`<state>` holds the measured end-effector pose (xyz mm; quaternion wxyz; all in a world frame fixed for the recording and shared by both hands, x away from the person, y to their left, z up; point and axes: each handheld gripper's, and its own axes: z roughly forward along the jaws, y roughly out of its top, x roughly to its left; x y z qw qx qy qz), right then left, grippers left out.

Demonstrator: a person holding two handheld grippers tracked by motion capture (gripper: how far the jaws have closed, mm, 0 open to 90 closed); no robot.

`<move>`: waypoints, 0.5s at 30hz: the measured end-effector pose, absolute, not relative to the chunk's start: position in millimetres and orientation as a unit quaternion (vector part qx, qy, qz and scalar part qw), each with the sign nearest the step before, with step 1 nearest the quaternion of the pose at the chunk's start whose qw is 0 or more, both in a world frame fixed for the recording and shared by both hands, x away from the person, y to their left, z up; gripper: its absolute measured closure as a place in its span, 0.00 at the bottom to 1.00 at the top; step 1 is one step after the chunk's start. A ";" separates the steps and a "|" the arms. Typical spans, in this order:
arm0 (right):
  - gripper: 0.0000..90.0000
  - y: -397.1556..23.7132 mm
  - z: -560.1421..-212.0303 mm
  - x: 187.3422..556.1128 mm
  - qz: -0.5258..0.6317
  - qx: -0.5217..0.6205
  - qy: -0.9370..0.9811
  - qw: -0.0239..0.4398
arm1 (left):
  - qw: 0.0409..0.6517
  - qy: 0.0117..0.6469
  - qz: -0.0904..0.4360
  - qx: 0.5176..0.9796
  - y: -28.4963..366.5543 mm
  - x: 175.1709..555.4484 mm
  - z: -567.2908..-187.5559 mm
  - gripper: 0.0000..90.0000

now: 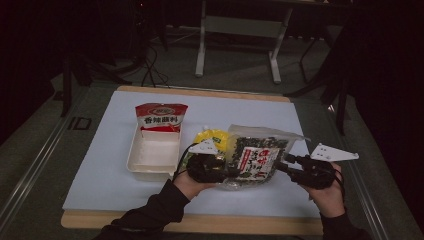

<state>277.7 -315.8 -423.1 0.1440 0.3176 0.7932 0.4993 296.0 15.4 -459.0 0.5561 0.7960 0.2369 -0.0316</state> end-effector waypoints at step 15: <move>0.63 -303.5 -431.1 278.4 0.479 0.298 0.815 0.130 | 0.546 0.199 -0.041 0.813 8.0 292.3 -459.6 0.85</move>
